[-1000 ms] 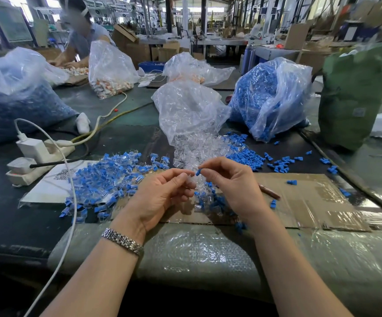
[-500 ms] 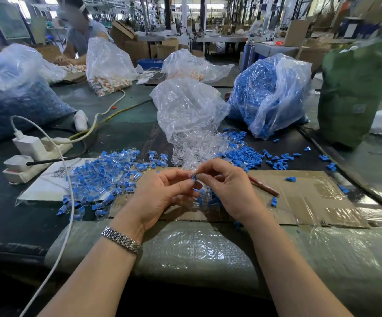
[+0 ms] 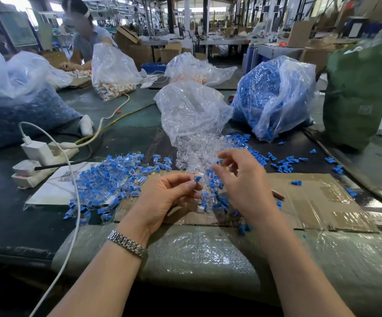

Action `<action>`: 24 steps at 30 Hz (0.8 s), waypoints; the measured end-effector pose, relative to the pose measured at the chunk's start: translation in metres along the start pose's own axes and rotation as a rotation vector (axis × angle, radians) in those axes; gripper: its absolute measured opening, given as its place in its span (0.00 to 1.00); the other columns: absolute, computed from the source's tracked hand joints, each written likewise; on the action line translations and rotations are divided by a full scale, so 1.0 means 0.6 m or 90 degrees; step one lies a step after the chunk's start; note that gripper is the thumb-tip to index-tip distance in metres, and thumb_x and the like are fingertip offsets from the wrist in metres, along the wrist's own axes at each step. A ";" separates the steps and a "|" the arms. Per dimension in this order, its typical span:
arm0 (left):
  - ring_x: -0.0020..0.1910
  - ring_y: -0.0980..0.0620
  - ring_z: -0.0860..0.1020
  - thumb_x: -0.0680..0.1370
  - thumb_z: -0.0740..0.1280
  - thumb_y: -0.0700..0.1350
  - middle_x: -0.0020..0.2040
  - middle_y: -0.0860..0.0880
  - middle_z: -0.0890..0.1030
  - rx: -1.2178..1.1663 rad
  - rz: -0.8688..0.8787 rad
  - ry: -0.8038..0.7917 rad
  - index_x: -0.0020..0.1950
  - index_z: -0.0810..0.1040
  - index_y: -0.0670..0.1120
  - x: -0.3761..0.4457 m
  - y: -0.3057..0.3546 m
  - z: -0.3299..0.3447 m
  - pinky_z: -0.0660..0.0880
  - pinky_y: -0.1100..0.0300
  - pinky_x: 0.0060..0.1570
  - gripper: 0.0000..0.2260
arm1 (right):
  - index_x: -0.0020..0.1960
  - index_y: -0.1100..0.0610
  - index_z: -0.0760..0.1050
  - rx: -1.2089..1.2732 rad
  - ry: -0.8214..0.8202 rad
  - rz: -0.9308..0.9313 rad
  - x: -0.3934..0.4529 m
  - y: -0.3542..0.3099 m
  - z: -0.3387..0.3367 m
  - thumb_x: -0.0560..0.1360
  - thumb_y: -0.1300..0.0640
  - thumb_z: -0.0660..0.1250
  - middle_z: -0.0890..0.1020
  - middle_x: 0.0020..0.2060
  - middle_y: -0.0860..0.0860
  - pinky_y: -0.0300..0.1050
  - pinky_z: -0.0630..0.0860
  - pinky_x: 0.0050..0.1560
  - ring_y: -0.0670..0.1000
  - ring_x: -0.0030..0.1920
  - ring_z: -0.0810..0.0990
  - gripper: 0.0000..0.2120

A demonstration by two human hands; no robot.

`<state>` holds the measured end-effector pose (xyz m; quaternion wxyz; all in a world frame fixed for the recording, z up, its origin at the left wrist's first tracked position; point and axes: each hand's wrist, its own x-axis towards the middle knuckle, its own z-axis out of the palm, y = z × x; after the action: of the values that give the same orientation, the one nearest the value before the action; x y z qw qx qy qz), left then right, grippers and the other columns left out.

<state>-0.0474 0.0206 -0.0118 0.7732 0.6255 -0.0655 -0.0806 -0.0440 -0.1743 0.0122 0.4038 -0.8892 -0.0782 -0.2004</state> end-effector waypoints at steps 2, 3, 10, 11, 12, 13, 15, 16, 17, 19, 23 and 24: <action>0.46 0.45 0.85 0.73 0.72 0.40 0.51 0.37 0.86 -0.011 -0.001 -0.002 0.55 0.84 0.40 0.000 -0.001 -0.004 0.82 0.61 0.43 0.12 | 0.68 0.54 0.71 -0.280 -0.069 0.125 0.013 0.006 -0.015 0.77 0.41 0.68 0.74 0.61 0.54 0.54 0.71 0.65 0.56 0.63 0.72 0.26; 0.46 0.44 0.85 0.73 0.73 0.40 0.52 0.36 0.85 -0.020 -0.002 -0.005 0.56 0.84 0.40 0.001 -0.001 -0.006 0.82 0.61 0.44 0.12 | 0.70 0.56 0.68 -0.361 -0.134 0.198 0.018 0.009 -0.022 0.77 0.39 0.68 0.72 0.65 0.57 0.58 0.69 0.67 0.59 0.67 0.70 0.30; 0.48 0.43 0.85 0.74 0.72 0.39 0.54 0.36 0.85 -0.047 -0.008 -0.011 0.56 0.84 0.41 0.002 0.001 -0.008 0.82 0.60 0.45 0.11 | 0.63 0.59 0.70 -0.474 -0.275 0.254 0.037 0.007 -0.023 0.78 0.44 0.65 0.71 0.64 0.62 0.58 0.72 0.62 0.62 0.63 0.69 0.22; 0.48 0.43 0.85 0.74 0.72 0.39 0.54 0.36 0.85 -0.048 -0.008 -0.011 0.57 0.83 0.40 0.002 0.001 -0.008 0.82 0.60 0.46 0.12 | 0.61 0.60 0.70 -0.467 -0.281 0.267 0.041 0.004 -0.023 0.78 0.46 0.64 0.70 0.63 0.63 0.58 0.71 0.62 0.62 0.63 0.69 0.19; 0.49 0.43 0.85 0.74 0.72 0.39 0.54 0.36 0.85 -0.051 -0.008 -0.012 0.57 0.83 0.40 0.002 0.002 -0.008 0.82 0.60 0.46 0.12 | 0.60 0.60 0.70 -0.455 -0.287 0.280 0.046 0.003 -0.023 0.79 0.48 0.63 0.70 0.63 0.63 0.58 0.72 0.61 0.63 0.62 0.69 0.17; 0.49 0.43 0.85 0.74 0.72 0.39 0.54 0.36 0.85 -0.056 -0.008 -0.013 0.58 0.83 0.40 0.002 0.002 -0.009 0.82 0.59 0.47 0.13 | 0.59 0.61 0.70 -0.435 -0.290 0.293 0.049 0.001 -0.026 0.79 0.50 0.62 0.70 0.61 0.62 0.56 0.72 0.58 0.62 0.60 0.70 0.15; 0.49 0.44 0.85 0.73 0.72 0.39 0.55 0.37 0.85 -0.073 -0.007 -0.014 0.58 0.82 0.39 0.003 0.002 -0.010 0.82 0.59 0.47 0.14 | 0.52 0.62 0.71 -0.359 -0.286 0.298 0.055 -0.001 -0.036 0.79 0.55 0.62 0.74 0.53 0.59 0.49 0.74 0.47 0.59 0.53 0.74 0.10; 0.49 0.44 0.85 0.73 0.73 0.39 0.55 0.37 0.85 -0.083 -0.005 -0.011 0.59 0.81 0.39 0.003 0.003 -0.010 0.82 0.59 0.47 0.14 | 0.47 0.62 0.71 -0.303 -0.287 0.291 0.057 -0.004 -0.044 0.78 0.57 0.62 0.76 0.47 0.58 0.46 0.72 0.41 0.57 0.46 0.75 0.07; 0.49 0.45 0.85 0.73 0.73 0.40 0.55 0.38 0.85 -0.092 -0.003 -0.006 0.59 0.81 0.39 0.004 0.003 -0.011 0.82 0.59 0.47 0.15 | 0.43 0.61 0.70 -0.234 -0.296 0.285 0.059 -0.008 -0.051 0.78 0.60 0.62 0.77 0.41 0.57 0.45 0.70 0.38 0.56 0.40 0.75 0.06; 0.49 0.46 0.86 0.73 0.73 0.41 0.55 0.39 0.85 -0.107 0.003 0.009 0.59 0.81 0.40 0.006 0.003 -0.012 0.82 0.60 0.46 0.15 | 0.45 0.62 0.72 -0.031 -0.340 0.297 0.056 -0.024 -0.064 0.79 0.63 0.62 0.82 0.37 0.57 0.48 0.77 0.40 0.57 0.37 0.79 0.04; 0.49 0.48 0.85 0.74 0.73 0.41 0.56 0.39 0.85 -0.165 0.022 0.050 0.59 0.81 0.42 0.008 0.002 -0.017 0.82 0.61 0.45 0.14 | 0.58 0.69 0.74 0.262 -0.497 0.297 0.039 -0.047 -0.079 0.82 0.63 0.62 0.85 0.42 0.61 0.52 0.84 0.47 0.59 0.46 0.87 0.10; 0.49 0.48 0.85 0.74 0.73 0.41 0.55 0.40 0.85 -0.182 0.027 0.059 0.59 0.81 0.42 0.008 0.002 -0.018 0.82 0.61 0.45 0.14 | 0.61 0.70 0.73 0.280 -0.529 0.296 0.034 -0.050 -0.080 0.82 0.63 0.62 0.85 0.44 0.61 0.51 0.84 0.47 0.60 0.48 0.87 0.12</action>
<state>-0.0403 0.0304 -0.0131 0.8581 0.5106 -0.0307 -0.0440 -0.0486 -0.1907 0.0701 0.5495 -0.7820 -0.0725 0.2851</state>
